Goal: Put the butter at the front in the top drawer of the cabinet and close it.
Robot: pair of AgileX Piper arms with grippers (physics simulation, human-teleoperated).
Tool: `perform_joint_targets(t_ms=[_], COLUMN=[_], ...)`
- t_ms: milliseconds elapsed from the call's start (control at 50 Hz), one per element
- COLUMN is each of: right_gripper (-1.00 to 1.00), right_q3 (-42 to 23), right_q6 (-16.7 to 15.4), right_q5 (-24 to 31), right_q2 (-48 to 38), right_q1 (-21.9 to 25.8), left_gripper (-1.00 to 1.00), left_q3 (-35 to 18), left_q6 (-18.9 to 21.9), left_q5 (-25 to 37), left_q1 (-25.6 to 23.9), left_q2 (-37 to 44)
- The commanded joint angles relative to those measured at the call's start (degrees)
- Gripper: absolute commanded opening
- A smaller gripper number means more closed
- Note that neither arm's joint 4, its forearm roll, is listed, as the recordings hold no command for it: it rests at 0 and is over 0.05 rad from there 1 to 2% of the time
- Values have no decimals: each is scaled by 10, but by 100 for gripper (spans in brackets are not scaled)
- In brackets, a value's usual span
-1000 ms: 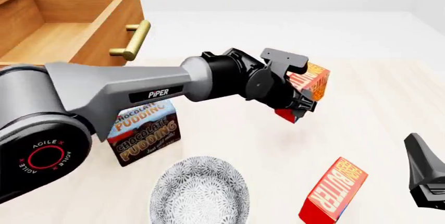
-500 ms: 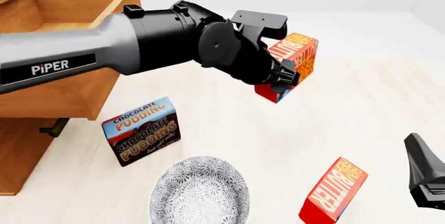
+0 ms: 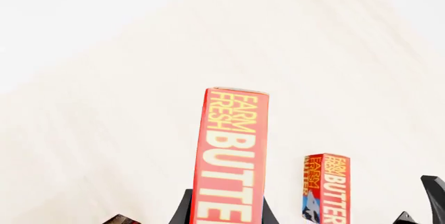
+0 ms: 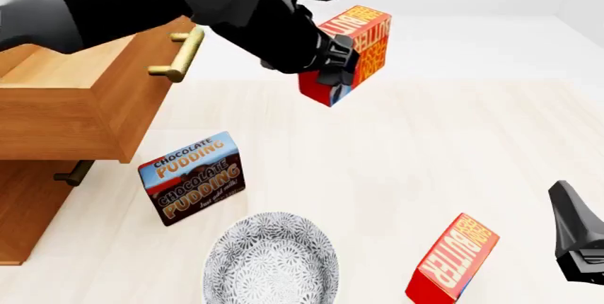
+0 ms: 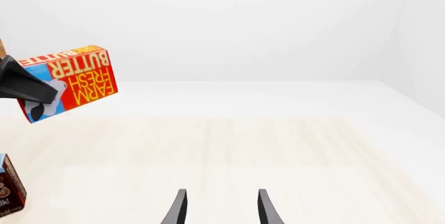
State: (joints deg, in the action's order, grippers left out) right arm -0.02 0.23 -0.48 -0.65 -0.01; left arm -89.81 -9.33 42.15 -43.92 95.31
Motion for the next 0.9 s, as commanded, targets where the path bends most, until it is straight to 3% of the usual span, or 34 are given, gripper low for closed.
perform_joint_targets(t_ms=[20, 520, 900], right_gripper=[100, 100, 100], right_q3=[0, 0, 0], right_q6=[-1, -1, -1], right_q5=[1, 1, 1], right_q2=[1, 1, 1], right_q1=[0, 0, 0], left_gripper=[-100, -100, -100], left_q3=[-22, -85, -107], left_q6=[27, 71, 81], left_q5=[49, 177, 224], left_q1=[31, 121, 175], left_q2=[-40, -84, -130])
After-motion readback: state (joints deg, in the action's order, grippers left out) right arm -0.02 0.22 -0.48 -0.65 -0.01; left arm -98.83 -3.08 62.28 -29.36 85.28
